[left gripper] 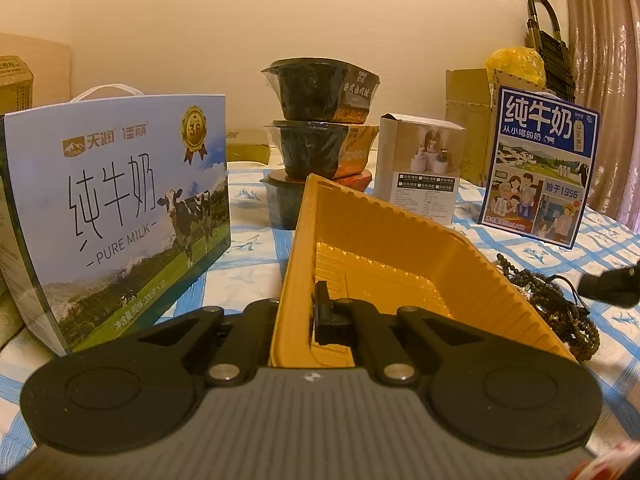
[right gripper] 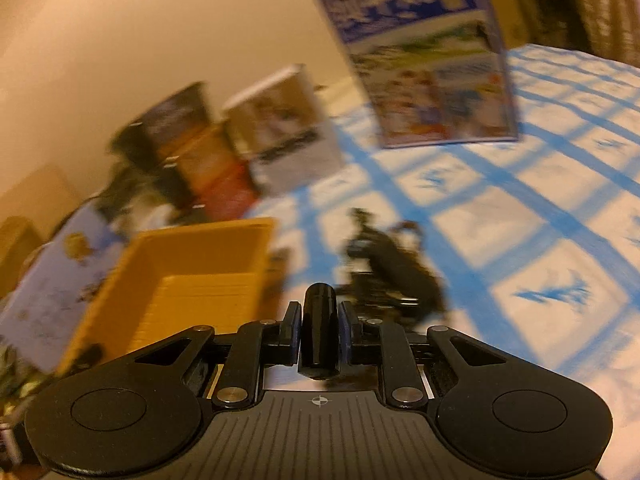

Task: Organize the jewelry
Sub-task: 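Carry the black cylinder into the orange tray and open the right tool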

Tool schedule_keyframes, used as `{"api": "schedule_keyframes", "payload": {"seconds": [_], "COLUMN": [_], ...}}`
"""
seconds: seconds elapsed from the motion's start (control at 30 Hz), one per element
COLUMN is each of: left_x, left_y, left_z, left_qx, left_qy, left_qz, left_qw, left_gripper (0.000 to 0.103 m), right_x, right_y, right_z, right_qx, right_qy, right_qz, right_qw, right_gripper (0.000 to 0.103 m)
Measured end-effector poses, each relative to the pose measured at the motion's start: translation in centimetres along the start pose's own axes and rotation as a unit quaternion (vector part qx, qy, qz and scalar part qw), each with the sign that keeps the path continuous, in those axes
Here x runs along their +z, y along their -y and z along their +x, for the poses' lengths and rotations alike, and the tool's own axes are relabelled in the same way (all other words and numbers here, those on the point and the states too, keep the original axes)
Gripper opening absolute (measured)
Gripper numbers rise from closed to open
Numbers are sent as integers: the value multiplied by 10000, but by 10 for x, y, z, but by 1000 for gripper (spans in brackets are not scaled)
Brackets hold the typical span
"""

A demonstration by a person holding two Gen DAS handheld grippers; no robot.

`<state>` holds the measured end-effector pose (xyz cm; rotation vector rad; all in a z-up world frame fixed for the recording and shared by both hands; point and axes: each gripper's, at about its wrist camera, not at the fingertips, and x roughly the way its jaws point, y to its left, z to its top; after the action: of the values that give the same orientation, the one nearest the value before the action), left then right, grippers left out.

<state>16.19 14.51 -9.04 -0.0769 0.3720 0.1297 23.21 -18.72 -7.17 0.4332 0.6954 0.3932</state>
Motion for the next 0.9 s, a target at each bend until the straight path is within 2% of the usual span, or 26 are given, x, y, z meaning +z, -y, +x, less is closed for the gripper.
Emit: {"api": "schedule_keyframes", "payload": {"seconds": [0.13,0.23,0.53,0.7,0.73,0.83,0.9], "left_x": [-1,-1,-1,-1,-1,-1,-2], "left_y": [0,0,0,1,1,1,1], "left_z": [-1,-2,-1,-1,-1,-1,-1], "left_qx": [19,31,51,61,51,63,62], "left_qy": [-12,-20,-28,-26,-21,-25,-27], "left_qz": [-26,-41,-88,-90,-84,-82,-86], "left_qw": [10000,10000,9999,9999,9999,9999,9999], "left_gripper": [3,3,3,3,3,3,3], "right_x": [-5,-12,-37,-41,-41,-37,-34], "right_y": [-31,-50,-74,-78,-79,-78,-74], "right_z": [10,24,52,49,47,40,33], "right_qx": [517,693,596,686,739,817,747], "right_qy": [-163,-362,-643,-420,-371,-256,-118], "right_qz": [-209,-378,-1056,-1217,-1241,-1234,-1202], "right_qw": [9983,9962,9905,9893,9888,9887,9899], "right_gripper": [20,20,20,20,23,43,46]}}
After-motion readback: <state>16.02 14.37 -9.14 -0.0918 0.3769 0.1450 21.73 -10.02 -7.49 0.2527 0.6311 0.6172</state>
